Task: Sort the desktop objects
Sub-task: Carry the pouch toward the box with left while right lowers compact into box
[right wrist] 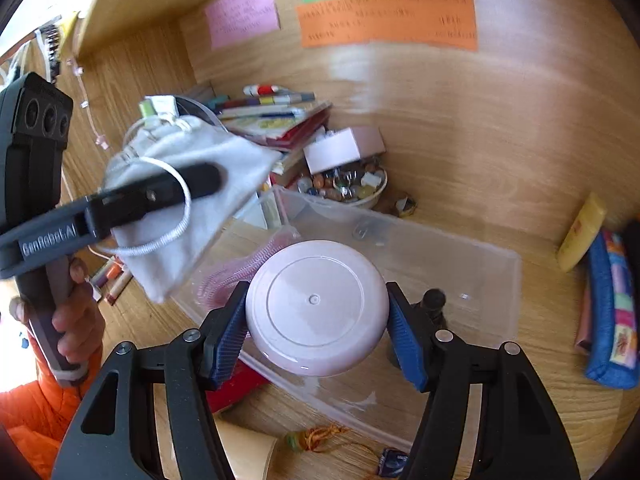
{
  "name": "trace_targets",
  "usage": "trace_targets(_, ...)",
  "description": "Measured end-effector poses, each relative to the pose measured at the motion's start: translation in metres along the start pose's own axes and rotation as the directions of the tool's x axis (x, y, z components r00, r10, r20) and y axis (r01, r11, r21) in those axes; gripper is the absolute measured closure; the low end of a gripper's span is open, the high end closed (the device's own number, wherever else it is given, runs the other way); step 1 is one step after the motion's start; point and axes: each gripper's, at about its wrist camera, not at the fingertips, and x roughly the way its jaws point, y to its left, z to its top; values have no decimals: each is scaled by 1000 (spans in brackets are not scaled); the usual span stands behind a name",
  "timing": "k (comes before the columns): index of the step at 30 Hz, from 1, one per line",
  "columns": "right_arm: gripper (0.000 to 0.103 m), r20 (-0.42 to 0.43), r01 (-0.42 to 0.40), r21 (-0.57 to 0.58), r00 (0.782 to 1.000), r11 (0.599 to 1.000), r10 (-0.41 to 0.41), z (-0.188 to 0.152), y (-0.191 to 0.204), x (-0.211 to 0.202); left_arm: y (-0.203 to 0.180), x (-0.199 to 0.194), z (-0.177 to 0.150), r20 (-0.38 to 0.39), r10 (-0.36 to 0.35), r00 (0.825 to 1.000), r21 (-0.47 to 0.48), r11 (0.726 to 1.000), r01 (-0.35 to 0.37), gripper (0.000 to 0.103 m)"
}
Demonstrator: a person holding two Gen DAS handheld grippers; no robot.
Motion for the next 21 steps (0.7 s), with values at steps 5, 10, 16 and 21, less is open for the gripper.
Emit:
trace_targets(5,42,-48,-23,27,999,999,25,-6,-8,19,-1,33,-11,-101,-14,995,9,1000,15,65)
trace_targets(10,42,-82,-7,17,997,1000,9,-13,-8,30,-1,56,-20,-165,8,986,7,1000,-6,65)
trace_targets(16,42,-101,19,18,995,1000,-17,-17,-13,34,-5,64,-26,-157,103,982,49,994,-97,65)
trace_targets(21,42,-106,31,19,994,999,-29,-16,-18,36,-12,66,-32,-138,192,972,118,977,-176,65)
